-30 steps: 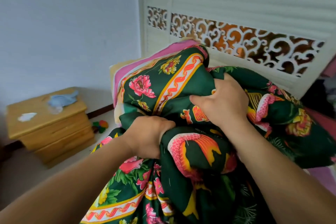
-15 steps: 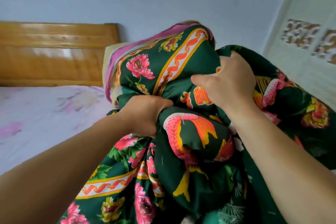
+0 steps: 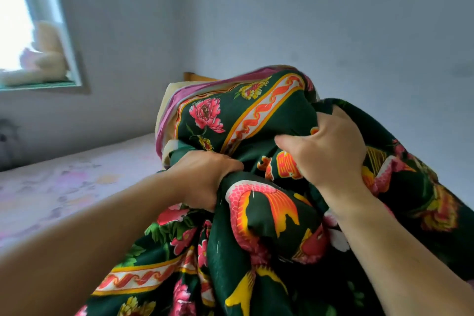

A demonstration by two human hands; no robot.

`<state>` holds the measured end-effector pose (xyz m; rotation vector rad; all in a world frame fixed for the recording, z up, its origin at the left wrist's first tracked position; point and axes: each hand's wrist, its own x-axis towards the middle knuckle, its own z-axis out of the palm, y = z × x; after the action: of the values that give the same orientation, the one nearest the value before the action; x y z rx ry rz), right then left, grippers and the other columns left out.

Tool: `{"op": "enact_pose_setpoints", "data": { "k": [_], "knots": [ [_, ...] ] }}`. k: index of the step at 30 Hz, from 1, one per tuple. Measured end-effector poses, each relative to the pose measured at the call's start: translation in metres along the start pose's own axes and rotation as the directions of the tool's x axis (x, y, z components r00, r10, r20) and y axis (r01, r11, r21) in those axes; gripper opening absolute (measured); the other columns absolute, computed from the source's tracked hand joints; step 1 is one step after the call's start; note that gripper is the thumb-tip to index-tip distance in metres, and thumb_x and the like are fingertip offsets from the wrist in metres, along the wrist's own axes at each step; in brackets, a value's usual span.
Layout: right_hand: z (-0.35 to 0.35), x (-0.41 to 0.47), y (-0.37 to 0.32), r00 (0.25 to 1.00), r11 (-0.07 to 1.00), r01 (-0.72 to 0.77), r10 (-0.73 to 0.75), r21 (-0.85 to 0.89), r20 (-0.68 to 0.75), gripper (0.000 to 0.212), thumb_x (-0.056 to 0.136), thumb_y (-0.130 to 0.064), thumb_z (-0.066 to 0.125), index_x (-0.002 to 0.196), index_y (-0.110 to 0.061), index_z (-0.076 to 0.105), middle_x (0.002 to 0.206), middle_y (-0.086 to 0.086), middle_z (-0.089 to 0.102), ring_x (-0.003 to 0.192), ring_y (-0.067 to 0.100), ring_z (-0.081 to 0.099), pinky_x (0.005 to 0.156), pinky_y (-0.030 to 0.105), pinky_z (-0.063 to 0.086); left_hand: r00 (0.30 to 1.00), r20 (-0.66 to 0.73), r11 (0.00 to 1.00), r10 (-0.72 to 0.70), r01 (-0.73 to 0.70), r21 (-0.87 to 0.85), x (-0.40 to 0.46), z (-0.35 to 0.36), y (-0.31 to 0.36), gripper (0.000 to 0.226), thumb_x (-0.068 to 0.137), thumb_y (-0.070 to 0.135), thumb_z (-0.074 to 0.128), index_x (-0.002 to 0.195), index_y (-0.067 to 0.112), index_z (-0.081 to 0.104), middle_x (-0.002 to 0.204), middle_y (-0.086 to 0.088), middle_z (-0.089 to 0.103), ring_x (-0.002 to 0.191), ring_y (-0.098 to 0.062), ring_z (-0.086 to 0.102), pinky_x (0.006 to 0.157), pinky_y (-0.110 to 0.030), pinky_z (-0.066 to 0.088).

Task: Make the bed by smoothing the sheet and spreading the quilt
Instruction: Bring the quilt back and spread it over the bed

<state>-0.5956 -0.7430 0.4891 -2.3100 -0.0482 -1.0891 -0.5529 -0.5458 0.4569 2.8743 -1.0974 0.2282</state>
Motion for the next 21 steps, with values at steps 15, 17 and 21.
{"op": "enact_pose_setpoints", "data": {
  "k": [15,17,21],
  "knots": [
    [0.228,0.172,-0.168,0.933,0.902,0.357,-0.335,0.242,-0.129,0.034,0.067,-0.043,0.073,0.06,-0.019,0.049,0.086,-0.004,0.047,0.083,0.019,0.053,0.058,0.024,0.028,0.861,-0.33,0.9,-0.387,0.43,0.069,-0.013,-0.092,-0.294,0.048,0.053,0.033,0.068,0.1,0.028,0.062,0.09,0.007,0.07,0.089,-0.02,0.066,0.072,-0.036,0.053],
    [0.283,0.185,-0.191,0.939,0.899,0.343,-0.331,0.272,-0.089,0.029,0.067,-0.042,0.074,0.066,-0.017,0.059,0.088,-0.004,0.046,0.09,0.021,0.056,0.061,0.024,0.031,0.854,-0.324,0.887,-0.406,0.454,0.084,-0.018,-0.087,-0.349,0.044,0.054,0.036,0.066,0.097,0.028,0.063,0.087,0.006,0.07,0.087,-0.02,0.067,0.069,-0.03,0.051],
    [0.409,0.192,-0.22,0.941,0.878,0.31,-0.339,0.364,0.018,0.028,0.068,-0.042,0.075,0.076,-0.015,0.07,0.098,0.005,0.059,0.098,0.027,0.057,0.068,0.026,0.038,0.845,-0.284,0.86,-0.452,0.498,0.113,-0.033,-0.049,-0.453,0.04,0.055,0.04,0.061,0.092,0.026,0.064,0.088,0.003,0.07,0.092,-0.024,0.066,0.071,-0.027,0.044]
  ]
}}
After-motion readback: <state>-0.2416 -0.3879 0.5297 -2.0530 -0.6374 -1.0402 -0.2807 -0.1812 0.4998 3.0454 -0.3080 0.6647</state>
